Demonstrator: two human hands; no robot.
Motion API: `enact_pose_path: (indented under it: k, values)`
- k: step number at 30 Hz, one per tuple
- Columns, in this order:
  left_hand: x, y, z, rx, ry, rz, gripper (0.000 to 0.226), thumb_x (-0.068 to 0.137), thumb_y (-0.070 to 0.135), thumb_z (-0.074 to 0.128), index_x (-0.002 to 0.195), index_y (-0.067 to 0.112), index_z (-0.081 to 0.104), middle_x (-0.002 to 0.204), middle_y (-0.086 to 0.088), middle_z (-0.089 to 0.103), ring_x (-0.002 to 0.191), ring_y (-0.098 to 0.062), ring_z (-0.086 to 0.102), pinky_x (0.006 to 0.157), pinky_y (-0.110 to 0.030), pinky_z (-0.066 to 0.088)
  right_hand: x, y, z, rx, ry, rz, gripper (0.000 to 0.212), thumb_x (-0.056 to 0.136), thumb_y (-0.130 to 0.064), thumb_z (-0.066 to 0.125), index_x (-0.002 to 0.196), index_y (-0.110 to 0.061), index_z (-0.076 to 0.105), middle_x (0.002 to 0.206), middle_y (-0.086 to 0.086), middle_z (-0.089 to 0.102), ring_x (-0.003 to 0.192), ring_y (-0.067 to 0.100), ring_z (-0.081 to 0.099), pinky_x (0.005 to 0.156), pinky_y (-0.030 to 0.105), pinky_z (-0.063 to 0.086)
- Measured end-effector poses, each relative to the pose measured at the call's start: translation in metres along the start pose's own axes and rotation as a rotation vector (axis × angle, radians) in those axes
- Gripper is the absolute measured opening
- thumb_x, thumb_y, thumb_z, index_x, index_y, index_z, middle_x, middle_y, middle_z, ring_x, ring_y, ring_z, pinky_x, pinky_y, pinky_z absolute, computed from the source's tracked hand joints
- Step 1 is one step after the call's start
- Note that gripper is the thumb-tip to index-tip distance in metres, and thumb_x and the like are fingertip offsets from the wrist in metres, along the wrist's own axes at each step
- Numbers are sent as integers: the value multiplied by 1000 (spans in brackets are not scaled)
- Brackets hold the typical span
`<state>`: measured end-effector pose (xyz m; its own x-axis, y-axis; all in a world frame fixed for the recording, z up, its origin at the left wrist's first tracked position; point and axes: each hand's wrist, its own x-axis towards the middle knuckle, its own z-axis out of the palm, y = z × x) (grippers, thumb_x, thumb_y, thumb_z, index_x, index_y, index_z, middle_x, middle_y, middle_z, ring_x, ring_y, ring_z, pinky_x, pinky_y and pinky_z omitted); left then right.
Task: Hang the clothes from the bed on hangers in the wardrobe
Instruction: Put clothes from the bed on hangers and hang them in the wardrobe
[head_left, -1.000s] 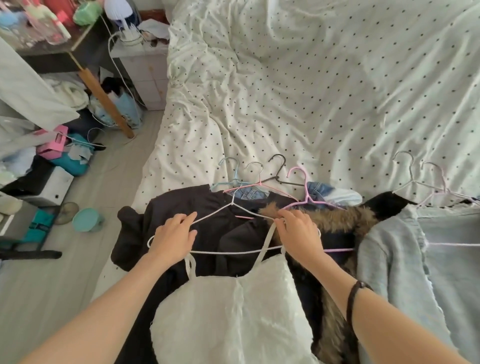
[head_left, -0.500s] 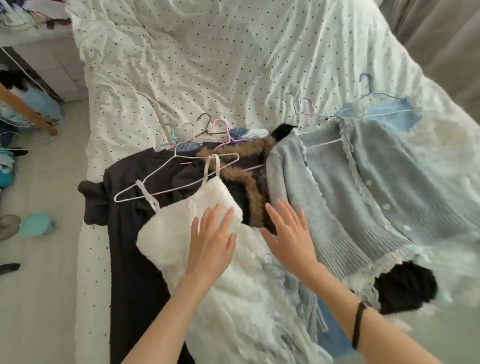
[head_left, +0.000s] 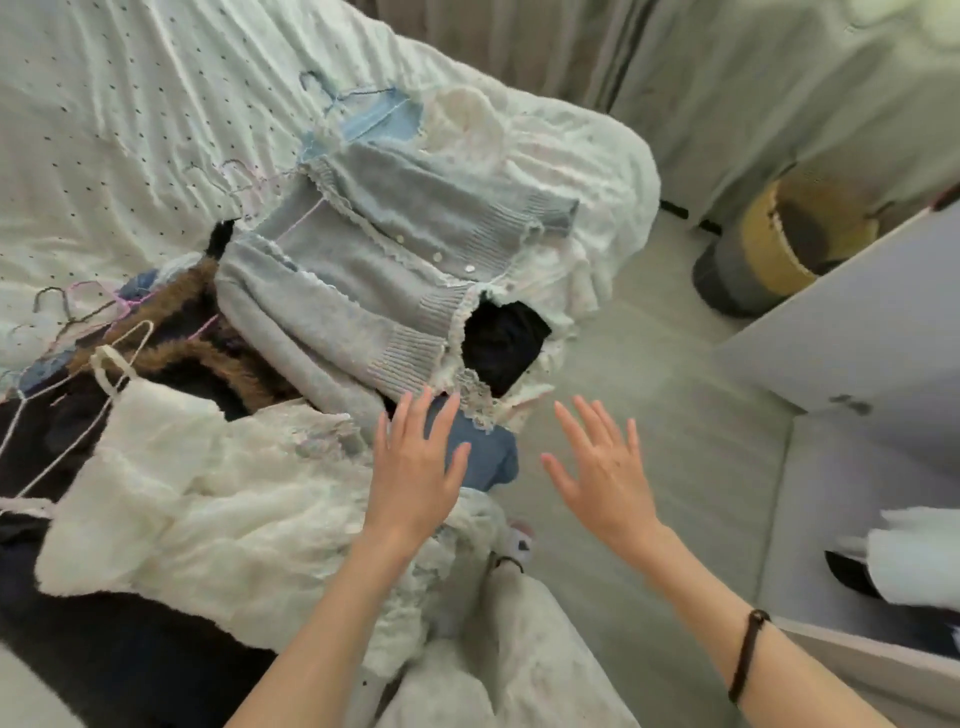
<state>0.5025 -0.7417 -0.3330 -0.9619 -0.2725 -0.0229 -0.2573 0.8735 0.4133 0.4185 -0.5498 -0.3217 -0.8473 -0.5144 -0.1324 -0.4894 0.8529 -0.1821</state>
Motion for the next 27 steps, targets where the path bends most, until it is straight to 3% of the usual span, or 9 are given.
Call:
enact_pose_path:
  k: [9, 13, 19, 27]
  values:
    - [87, 170, 30, -13, -100, 293, 54, 90, 43, 37, 134, 15, 47, 141, -17, 41, 134, -39, 32, 104, -57, 28, -34, 146, -52, 175, 176, 440, 71, 82, -57, 26, 139, -19, 42, 144, 12, 41, 135, 30, 35, 109, 56, 18]
    - [138, 262, 50, 20, -81, 477, 54, 86, 43, 36, 126, 12, 56, 131, -20, 51, 122, -43, 46, 95, -58, 41, -32, 221, -84, 215, 303, 551, 78, 79, -61, 19, 143, -21, 34, 150, 10, 31, 141, 27, 24, 112, 52, 8]
    - [183, 380, 87, 40, -138, 691, 53, 86, 42, 35, 126, 12, 55, 130, -20, 52, 122, -43, 46, 93, -58, 39, -46, 315, -122, 220, 382, 743, 85, 74, -66, 5, 147, -26, 19, 155, 3, 17, 144, 19, 8, 114, 46, -1]
    - [234, 477, 141, 43, -254, 929, 53, 89, 42, 35, 130, 14, 51, 134, -20, 49, 126, -43, 42, 96, -57, 37, -49, 394, -136, 276, 460, 1027, 78, 79, -65, 13, 147, -28, 19, 156, 1, 16, 144, 18, 7, 115, 48, 2]
